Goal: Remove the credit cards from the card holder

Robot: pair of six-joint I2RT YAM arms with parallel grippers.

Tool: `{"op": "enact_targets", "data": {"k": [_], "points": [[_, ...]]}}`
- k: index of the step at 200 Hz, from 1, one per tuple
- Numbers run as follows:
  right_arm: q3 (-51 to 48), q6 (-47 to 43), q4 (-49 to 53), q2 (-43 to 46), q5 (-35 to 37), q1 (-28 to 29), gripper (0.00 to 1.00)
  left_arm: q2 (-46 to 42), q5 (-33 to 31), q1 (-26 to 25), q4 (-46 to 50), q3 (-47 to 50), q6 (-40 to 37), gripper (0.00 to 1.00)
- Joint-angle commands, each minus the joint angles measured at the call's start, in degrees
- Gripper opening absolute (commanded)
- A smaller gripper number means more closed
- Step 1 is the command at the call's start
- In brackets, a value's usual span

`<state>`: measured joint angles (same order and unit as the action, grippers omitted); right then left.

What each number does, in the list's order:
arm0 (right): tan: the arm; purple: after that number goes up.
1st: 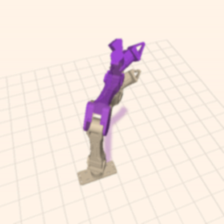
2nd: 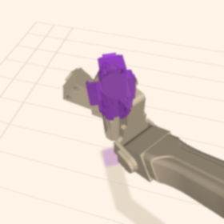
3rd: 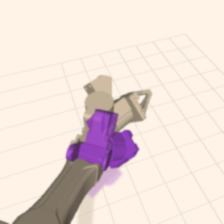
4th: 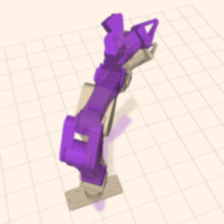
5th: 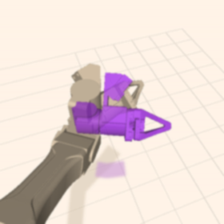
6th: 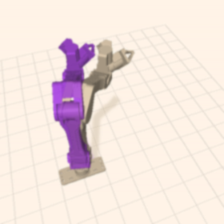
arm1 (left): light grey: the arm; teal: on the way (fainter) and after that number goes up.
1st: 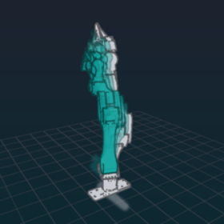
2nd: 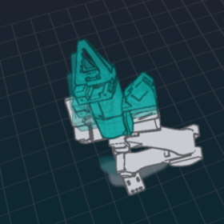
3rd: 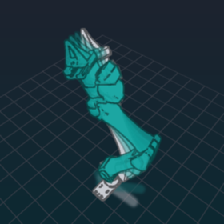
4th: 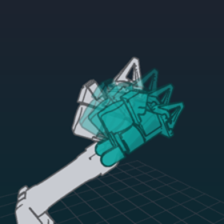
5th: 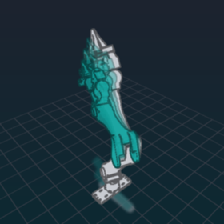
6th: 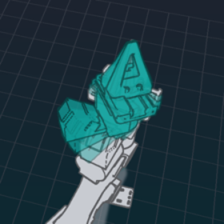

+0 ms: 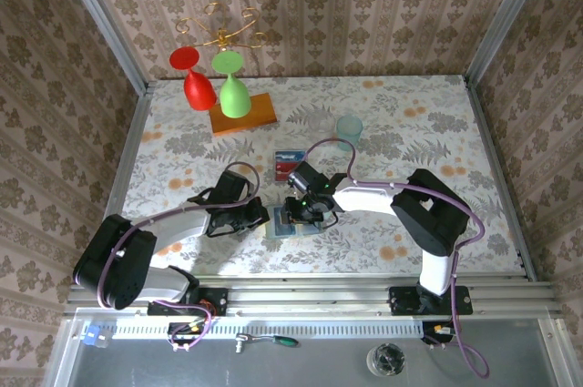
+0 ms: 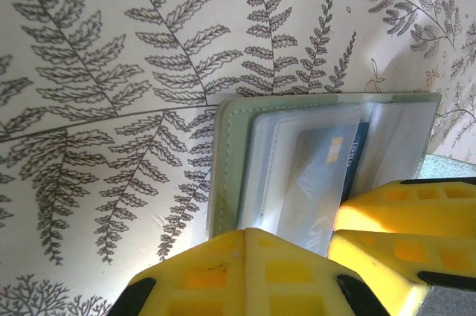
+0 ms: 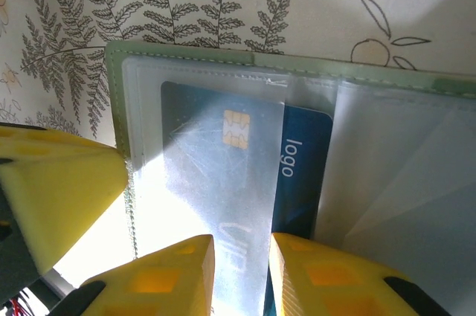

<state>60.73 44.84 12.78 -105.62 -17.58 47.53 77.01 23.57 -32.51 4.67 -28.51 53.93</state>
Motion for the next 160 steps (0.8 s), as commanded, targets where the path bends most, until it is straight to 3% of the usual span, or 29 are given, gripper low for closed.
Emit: {"op": "enact_targets", "data": {"k": [1, 89, 160], "points": [[0.93, -1.41, 3.5, 1.79, 2.63, 0.3, 0.29, -0.93, -0.15, 0.34, 1.65, -0.09, -1.1, 0.02], [0.71, -1.44, 3.22, 1.65, 2.47, 0.36, 0.29, 2.17, 2.88, -0.45, -2.71, 0.39, -0.59, 0.0], [1.02, -2.25, 5.1, 2.02, 4.3, 0.3, 0.29, 3.76, -0.57, -0.01, 3.25, 0.21, -3.79, 0.0]]}}
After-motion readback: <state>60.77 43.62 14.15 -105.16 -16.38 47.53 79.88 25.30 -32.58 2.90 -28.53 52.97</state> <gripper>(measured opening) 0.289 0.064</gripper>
